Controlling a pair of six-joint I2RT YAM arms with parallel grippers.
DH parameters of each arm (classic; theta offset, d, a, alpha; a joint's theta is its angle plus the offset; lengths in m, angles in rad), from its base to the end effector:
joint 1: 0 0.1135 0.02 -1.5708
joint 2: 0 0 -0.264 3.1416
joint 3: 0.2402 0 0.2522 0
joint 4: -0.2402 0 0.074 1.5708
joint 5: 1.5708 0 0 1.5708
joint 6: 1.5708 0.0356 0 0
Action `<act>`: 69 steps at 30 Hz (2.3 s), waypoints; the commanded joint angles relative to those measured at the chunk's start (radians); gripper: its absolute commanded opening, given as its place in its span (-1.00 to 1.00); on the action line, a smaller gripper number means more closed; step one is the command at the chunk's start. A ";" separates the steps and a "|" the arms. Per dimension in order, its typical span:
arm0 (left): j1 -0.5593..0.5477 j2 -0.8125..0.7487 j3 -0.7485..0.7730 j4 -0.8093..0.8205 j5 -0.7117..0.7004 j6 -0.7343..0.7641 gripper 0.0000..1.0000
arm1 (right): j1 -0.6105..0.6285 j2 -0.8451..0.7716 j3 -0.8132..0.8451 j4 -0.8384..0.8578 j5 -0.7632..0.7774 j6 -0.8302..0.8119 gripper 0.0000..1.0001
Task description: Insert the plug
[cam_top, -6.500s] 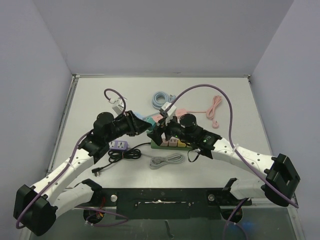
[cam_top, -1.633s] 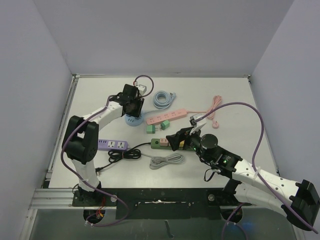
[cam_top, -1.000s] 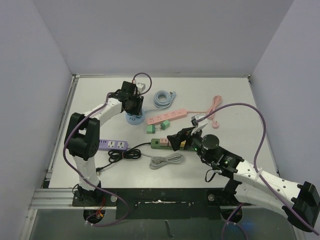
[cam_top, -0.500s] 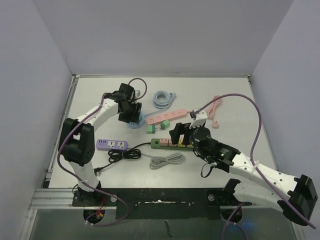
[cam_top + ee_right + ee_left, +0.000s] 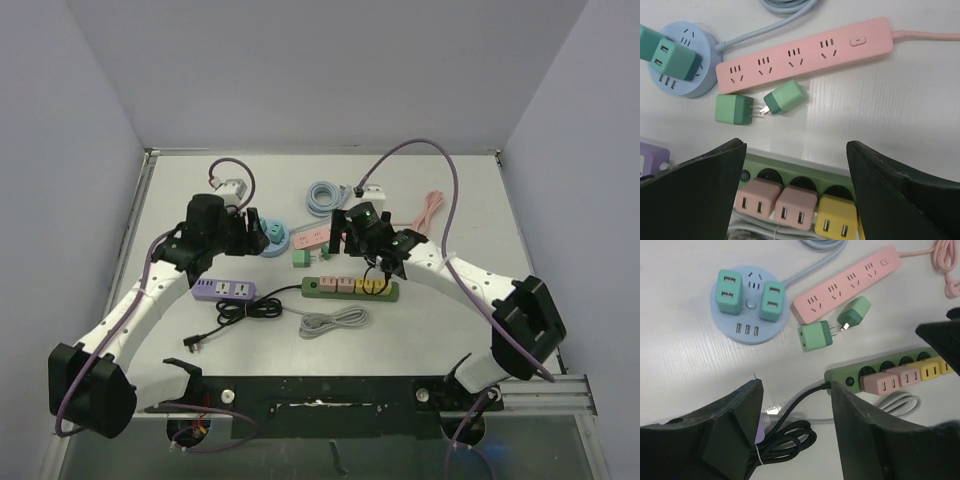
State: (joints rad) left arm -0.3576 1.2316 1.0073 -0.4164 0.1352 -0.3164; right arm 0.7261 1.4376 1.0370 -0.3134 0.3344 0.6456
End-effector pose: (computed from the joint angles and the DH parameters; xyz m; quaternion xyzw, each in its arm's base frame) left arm 0.2530 -0.0997 0.3011 0.0487 0.8909 -0.2049 0.4023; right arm 0.2435 0.2006 0.2644 0.0330 0.8990 0.1423 0.4129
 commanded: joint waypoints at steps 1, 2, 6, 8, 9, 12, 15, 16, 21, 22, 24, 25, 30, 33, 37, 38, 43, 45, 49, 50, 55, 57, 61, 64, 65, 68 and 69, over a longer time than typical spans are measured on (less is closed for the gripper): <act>0.013 -0.132 -0.143 0.165 0.009 -0.096 0.11 | -0.024 0.131 0.137 -0.027 -0.037 0.038 0.65; 0.014 -0.158 -0.177 0.182 0.015 -0.109 0.10 | -0.027 0.164 0.161 -0.032 -0.033 0.047 0.63; 0.019 -0.233 -0.268 0.212 0.017 -0.120 0.11 | -0.028 0.282 0.252 -0.069 -0.009 0.102 0.58; 0.021 -0.255 -0.294 0.215 0.013 -0.123 0.11 | -0.027 0.331 0.276 -0.087 0.024 0.162 0.58; 0.022 -0.260 -0.301 0.216 0.015 -0.124 0.11 | -0.028 0.346 0.280 -0.089 0.034 0.186 0.57; 0.023 -0.269 -0.324 0.233 0.032 -0.130 0.11 | -0.028 0.389 0.289 -0.080 0.050 0.240 0.49; 0.023 -0.274 -0.328 0.230 0.036 -0.129 0.11 | -0.028 0.435 0.324 -0.084 0.044 0.256 0.41; 0.025 -0.275 -0.326 0.228 0.035 -0.126 0.11 | -0.028 0.448 0.335 -0.089 0.047 0.262 0.40; 0.025 -0.289 -0.331 0.226 0.029 -0.124 0.11 | -0.028 0.491 0.351 -0.092 0.057 0.291 0.39; 0.025 -0.291 -0.332 0.226 0.029 -0.124 0.11 | -0.029 0.497 0.350 -0.092 0.056 0.294 0.39; 0.025 -0.293 -0.331 0.226 0.028 -0.124 0.11 | -0.028 0.507 0.350 -0.093 0.053 0.301 0.38; 0.025 -0.292 -0.331 0.226 0.026 -0.124 0.11 | -0.029 0.511 0.349 -0.093 0.051 0.303 0.37; 0.025 -0.294 -0.331 0.225 0.022 -0.124 0.11 | -0.030 0.528 0.362 -0.094 0.031 0.299 0.47; 0.026 -0.291 -0.332 0.225 0.024 -0.124 0.11 | -0.031 0.538 0.374 -0.103 0.028 0.287 0.55; 0.027 -0.285 -0.331 0.223 0.028 -0.124 0.11 | -0.033 0.541 0.378 -0.107 0.018 0.277 0.46; 0.028 -0.284 -0.331 0.223 0.029 -0.124 0.11 | -0.033 0.538 0.375 -0.106 0.017 0.276 0.40; 0.032 -0.281 -0.331 0.223 0.030 -0.125 0.11 | -0.033 0.508 0.360 -0.097 0.007 0.248 -0.04; 0.032 -0.279 -0.331 0.223 0.033 -0.125 0.11 | -0.034 0.496 0.352 -0.086 -0.002 0.220 -0.17; 0.034 -0.276 -0.331 0.227 0.039 -0.127 0.11 | -0.035 0.455 0.327 -0.043 -0.003 0.165 -0.21; 0.034 -0.275 -0.332 0.229 0.041 -0.128 0.11 | -0.035 0.440 0.317 -0.017 -0.004 0.152 -0.21; 0.035 -0.266 -0.337 0.243 0.067 -0.140 0.11 | -0.037 0.380 0.294 0.032 -0.019 0.117 -0.18; 0.034 -0.262 -0.341 0.257 0.087 -0.150 0.11 | -0.037 0.354 0.283 0.051 -0.030 0.120 -0.17; 0.035 -0.246 -0.346 0.313 0.154 -0.195 0.12 | -0.038 0.313 0.260 0.086 -0.061 0.135 -0.17; 0.034 -0.233 -0.386 0.397 0.214 -0.251 0.12 | -0.037 0.278 0.244 0.101 -0.098 0.160 -0.17; 0.035 -0.230 -0.399 0.441 0.232 -0.280 0.12 | -0.037 0.261 0.232 0.115 -0.117 0.171 -0.17; 0.031 -0.203 -0.464 0.632 0.298 -0.399 0.12 | -0.033 0.206 0.184 0.178 -0.198 0.218 -0.17; 0.023 -0.188 -0.485 0.705 0.310 -0.444 0.12 | -0.030 0.189 0.167 0.195 -0.222 0.238 -0.17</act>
State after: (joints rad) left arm -0.3298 1.0111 0.5823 -0.0395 0.3325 -0.5873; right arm 0.6933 1.7267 1.2476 -0.2424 0.2199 0.8127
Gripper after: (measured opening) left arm 0.560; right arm 0.467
